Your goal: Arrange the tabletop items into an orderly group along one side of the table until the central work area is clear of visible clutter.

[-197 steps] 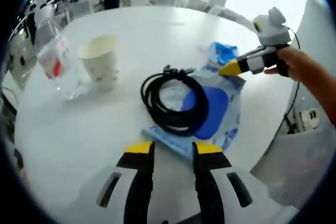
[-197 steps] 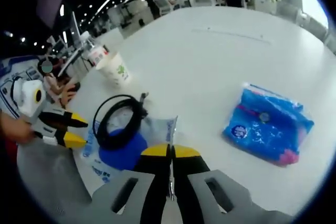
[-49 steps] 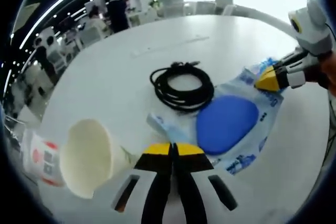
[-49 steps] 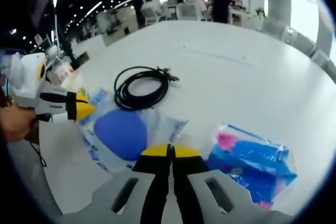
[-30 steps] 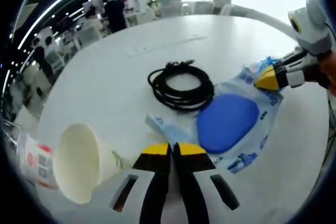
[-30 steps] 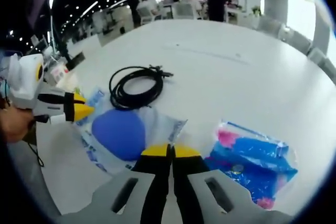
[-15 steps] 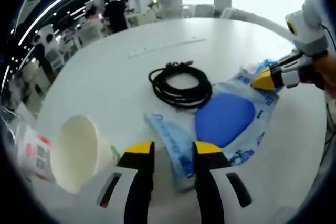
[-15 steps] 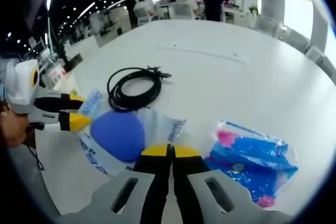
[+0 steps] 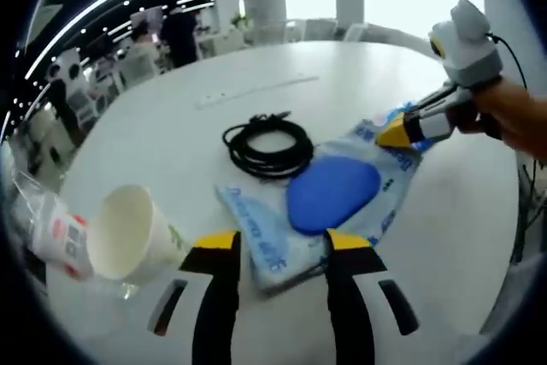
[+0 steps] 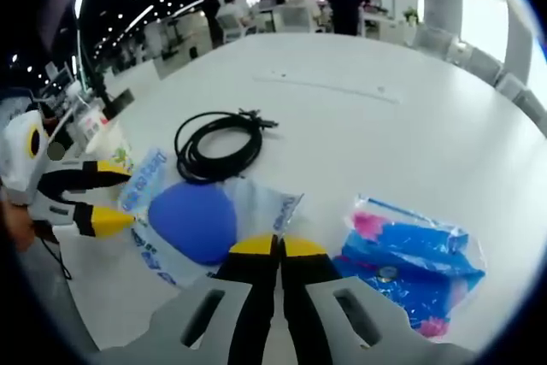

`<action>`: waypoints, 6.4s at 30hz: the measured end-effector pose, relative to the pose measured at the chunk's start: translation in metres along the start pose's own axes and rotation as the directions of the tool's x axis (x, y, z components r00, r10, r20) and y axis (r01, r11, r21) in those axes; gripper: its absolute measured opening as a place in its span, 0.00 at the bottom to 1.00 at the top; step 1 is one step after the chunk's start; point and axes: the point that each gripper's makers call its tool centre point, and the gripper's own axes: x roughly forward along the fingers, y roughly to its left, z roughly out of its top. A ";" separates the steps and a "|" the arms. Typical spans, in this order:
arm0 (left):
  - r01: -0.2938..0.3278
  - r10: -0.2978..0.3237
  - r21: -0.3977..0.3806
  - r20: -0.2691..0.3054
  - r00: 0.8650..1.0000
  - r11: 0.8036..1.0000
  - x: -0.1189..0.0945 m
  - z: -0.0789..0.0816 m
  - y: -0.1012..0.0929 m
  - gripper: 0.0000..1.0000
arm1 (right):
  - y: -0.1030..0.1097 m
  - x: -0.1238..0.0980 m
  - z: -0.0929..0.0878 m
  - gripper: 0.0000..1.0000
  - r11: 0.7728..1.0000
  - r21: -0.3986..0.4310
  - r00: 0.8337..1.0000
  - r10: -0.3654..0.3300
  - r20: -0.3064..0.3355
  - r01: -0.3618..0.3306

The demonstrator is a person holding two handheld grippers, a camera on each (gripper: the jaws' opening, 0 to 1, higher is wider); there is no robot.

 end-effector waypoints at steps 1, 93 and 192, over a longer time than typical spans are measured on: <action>0.005 -0.005 0.003 0.009 1.000 1.000 -0.004 0.001 -0.002 0.37 | 0.000 0.000 0.000 0.02 1.000 0.001 1.000 0.000 0.000 0.000; 0.111 -0.107 -0.003 0.226 0.968 0.994 -0.031 0.125 0.036 0.56 | 0.030 -0.061 0.085 0.35 0.995 -0.095 0.981 0.012 0.195 0.007; 0.015 0.001 0.099 -0.158 0.987 0.995 0.128 0.068 0.058 0.07 | 0.026 0.097 0.074 0.14 0.999 -0.053 0.999 -0.017 -0.031 0.015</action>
